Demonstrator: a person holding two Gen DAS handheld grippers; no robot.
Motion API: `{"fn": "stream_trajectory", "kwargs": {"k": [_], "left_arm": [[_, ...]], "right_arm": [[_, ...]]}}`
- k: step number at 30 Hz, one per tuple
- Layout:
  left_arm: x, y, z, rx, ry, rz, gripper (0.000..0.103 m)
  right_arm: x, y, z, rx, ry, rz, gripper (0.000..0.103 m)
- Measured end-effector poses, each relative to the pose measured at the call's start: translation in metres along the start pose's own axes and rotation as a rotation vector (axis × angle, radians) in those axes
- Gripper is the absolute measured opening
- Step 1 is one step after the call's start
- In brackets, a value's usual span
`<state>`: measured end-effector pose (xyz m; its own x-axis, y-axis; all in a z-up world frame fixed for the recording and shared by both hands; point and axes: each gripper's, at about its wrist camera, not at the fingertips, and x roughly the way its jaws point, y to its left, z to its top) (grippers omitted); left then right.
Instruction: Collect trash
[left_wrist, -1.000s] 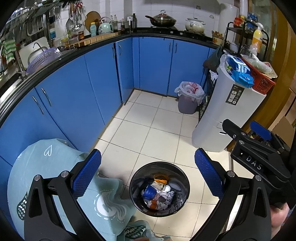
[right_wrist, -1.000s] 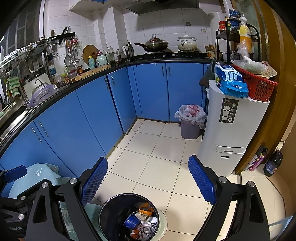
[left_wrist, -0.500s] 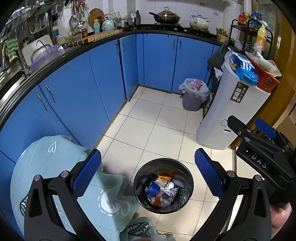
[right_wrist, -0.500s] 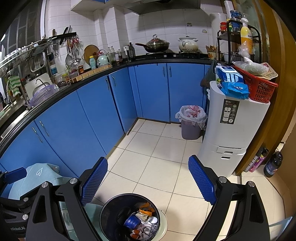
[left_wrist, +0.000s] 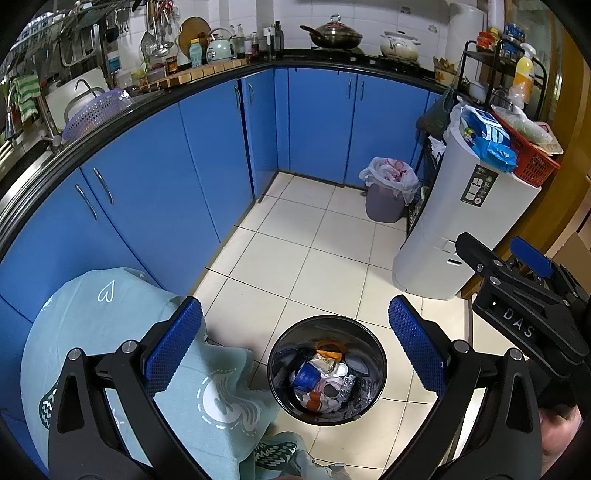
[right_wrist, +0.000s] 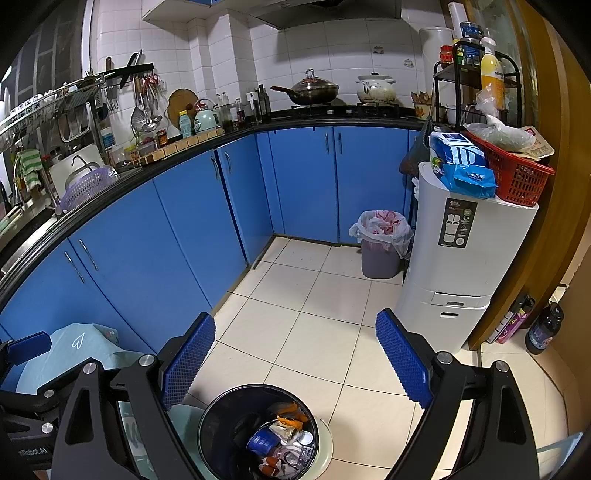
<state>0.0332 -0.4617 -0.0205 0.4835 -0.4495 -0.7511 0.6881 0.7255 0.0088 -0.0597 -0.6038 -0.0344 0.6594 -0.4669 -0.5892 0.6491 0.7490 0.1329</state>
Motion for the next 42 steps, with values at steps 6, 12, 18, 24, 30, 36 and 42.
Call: {"fn": "stream_trajectory", "kwargs": {"k": [6,12,18,24,30,36,42], "left_arm": [[-0.0012,0.0011,-0.0009,-0.007,-0.001,-0.004,0.1],[-0.0012,0.0014,-0.0006,-0.012,-0.001,0.001,0.1],[-0.0036,0.002,-0.0009,-0.025,-0.016,-0.004,0.1],[-0.0036,0.0027,-0.0011,-0.033,-0.006,0.001,0.1],[-0.0028,0.0044,-0.0033,-0.036,0.004,0.002,0.1],[-0.0031,0.0074,-0.0031,-0.048,0.007,-0.002,0.1],[-0.0039,0.0087,-0.0023,-0.044,0.005,0.0,0.1]], "right_arm": [[-0.0001,0.0006,-0.0012,0.0,0.0,-0.001,0.087],[-0.0006,-0.0001,-0.0011,-0.001,-0.001,0.0,0.087],[-0.0007,-0.0004,-0.0016,-0.001,0.001,0.0,0.087],[-0.0007,-0.0003,-0.0016,-0.001,0.0,0.0,0.087],[-0.0008,-0.0002,-0.0011,-0.002,0.002,0.001,0.087],[-0.0012,-0.0015,-0.004,-0.004,0.0,0.002,0.087],[-0.0011,-0.0011,-0.0038,-0.008,0.0,0.003,0.087]]}}
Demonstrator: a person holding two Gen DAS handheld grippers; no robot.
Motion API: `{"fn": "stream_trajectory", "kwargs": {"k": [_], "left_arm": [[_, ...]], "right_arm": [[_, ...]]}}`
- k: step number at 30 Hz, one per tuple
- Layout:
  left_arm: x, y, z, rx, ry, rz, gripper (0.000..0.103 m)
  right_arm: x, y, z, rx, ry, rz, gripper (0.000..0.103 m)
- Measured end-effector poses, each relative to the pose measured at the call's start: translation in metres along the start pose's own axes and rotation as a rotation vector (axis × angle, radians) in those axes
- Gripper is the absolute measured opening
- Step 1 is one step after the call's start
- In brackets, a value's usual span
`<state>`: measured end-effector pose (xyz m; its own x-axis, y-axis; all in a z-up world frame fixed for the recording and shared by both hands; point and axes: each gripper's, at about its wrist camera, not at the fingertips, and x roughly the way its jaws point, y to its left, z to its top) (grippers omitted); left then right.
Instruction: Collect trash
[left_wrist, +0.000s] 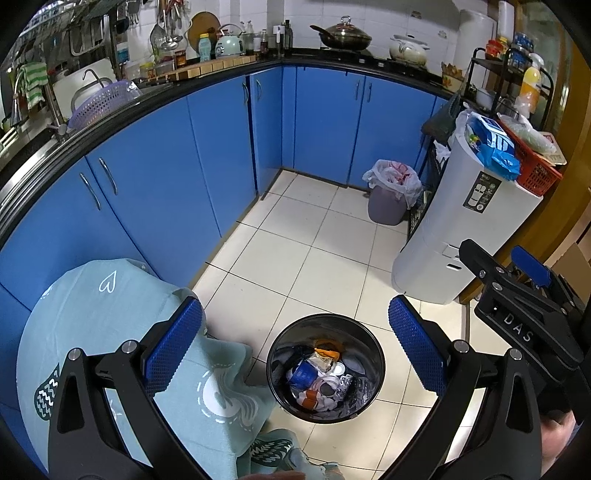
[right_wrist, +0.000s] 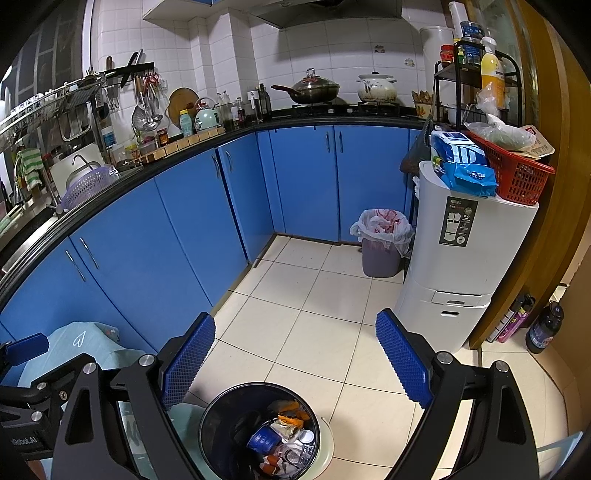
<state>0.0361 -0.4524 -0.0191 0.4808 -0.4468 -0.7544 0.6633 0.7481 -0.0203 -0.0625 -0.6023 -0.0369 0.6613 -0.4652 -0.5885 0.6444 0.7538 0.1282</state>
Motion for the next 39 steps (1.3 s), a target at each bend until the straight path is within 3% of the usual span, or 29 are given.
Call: {"fn": "stream_trajectory", "kwargs": {"k": [39], "left_arm": [[-0.0006,-0.0029,0.0012,0.002,0.001,0.0,0.1]], "right_arm": [[-0.0001,0.0016,-0.0016,-0.004,-0.001,0.004,0.087]]}}
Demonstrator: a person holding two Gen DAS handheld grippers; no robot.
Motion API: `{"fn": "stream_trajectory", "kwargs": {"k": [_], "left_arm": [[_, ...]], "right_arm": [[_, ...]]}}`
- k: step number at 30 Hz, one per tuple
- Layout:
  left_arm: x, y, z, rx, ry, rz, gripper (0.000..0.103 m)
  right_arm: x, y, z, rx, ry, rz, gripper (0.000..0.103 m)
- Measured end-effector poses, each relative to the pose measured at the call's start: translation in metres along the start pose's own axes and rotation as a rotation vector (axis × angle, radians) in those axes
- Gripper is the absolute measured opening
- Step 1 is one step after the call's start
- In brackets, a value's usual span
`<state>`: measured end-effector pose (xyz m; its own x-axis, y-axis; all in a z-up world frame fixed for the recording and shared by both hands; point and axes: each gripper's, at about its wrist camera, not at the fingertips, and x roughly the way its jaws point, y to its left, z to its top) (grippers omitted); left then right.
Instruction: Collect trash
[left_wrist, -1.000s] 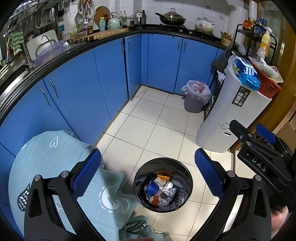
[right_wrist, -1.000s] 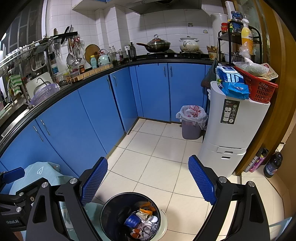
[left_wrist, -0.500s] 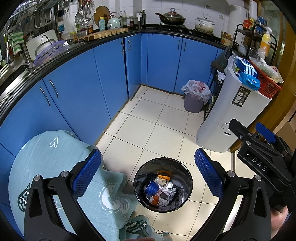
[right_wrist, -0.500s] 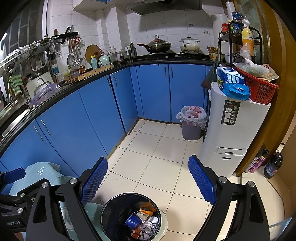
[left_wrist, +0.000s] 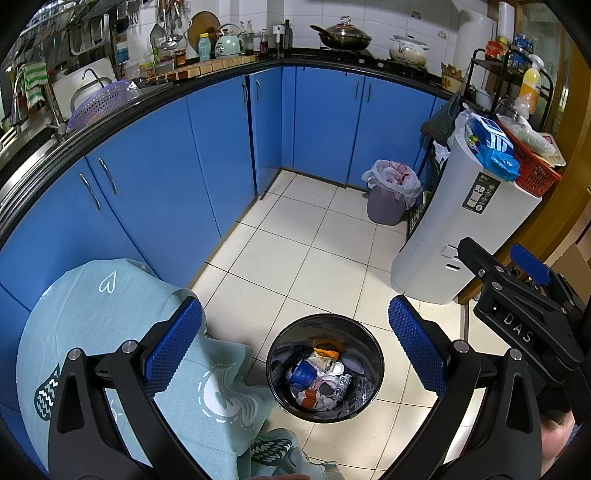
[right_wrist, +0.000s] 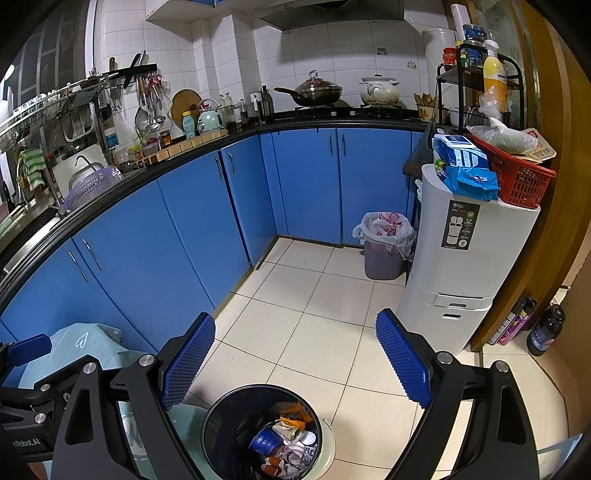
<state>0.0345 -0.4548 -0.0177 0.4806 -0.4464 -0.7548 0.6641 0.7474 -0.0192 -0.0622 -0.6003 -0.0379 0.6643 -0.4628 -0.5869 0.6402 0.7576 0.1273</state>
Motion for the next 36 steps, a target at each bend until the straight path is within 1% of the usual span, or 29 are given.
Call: {"fn": "stream_trajectory", "kwargs": {"k": [36], "left_arm": [[-0.0009,-0.0011,-0.0009,-0.005,0.004,-0.002,0.1]], "right_arm": [[0.0,0.003,0.0012,-0.002,0.002,0.003,0.087]]}}
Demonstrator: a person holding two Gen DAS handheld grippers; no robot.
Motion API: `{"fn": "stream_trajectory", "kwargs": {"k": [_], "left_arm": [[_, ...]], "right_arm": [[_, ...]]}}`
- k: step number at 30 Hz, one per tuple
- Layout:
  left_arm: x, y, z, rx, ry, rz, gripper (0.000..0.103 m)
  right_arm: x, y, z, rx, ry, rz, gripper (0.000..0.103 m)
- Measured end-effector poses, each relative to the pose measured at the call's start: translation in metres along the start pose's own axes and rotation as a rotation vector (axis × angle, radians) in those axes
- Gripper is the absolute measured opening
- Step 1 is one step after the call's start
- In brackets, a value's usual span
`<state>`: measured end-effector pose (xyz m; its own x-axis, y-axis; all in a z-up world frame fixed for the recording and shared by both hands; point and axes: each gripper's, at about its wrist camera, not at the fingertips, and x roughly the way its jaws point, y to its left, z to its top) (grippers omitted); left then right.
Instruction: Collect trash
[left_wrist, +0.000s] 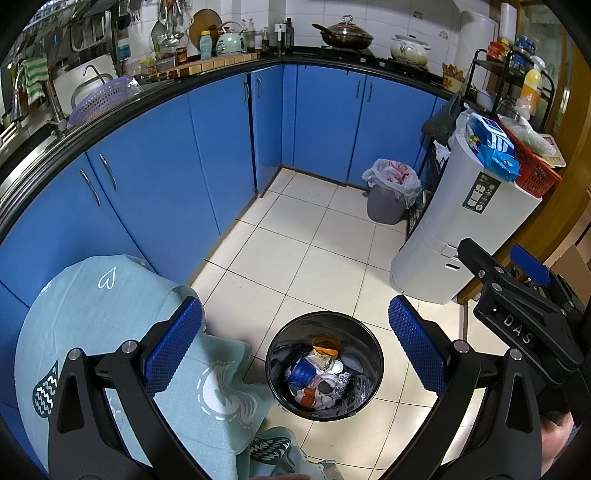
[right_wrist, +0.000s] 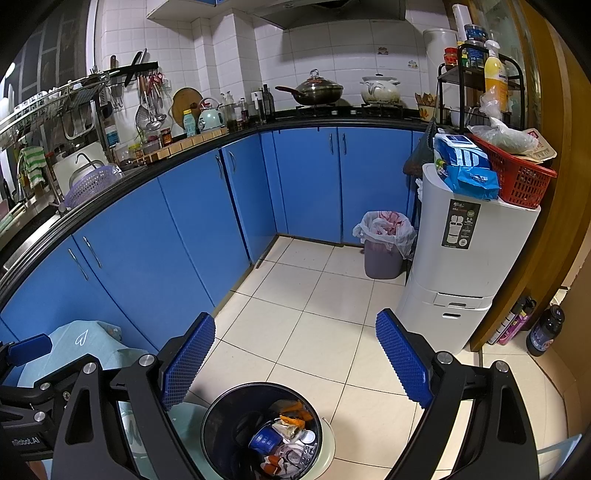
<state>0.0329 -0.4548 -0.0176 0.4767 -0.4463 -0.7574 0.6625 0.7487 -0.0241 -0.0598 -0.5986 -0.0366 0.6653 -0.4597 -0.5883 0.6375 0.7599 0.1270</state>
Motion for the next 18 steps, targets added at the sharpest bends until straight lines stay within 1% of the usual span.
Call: {"fn": "stream_trajectory", "kwargs": {"k": [18], "left_arm": [[-0.0004,-0.0008,-0.0014,0.0,-0.003,0.0,0.1]], "right_arm": [[-0.0027,0.0016,0.0005,-0.005,-0.005,0.001,0.087]]}}
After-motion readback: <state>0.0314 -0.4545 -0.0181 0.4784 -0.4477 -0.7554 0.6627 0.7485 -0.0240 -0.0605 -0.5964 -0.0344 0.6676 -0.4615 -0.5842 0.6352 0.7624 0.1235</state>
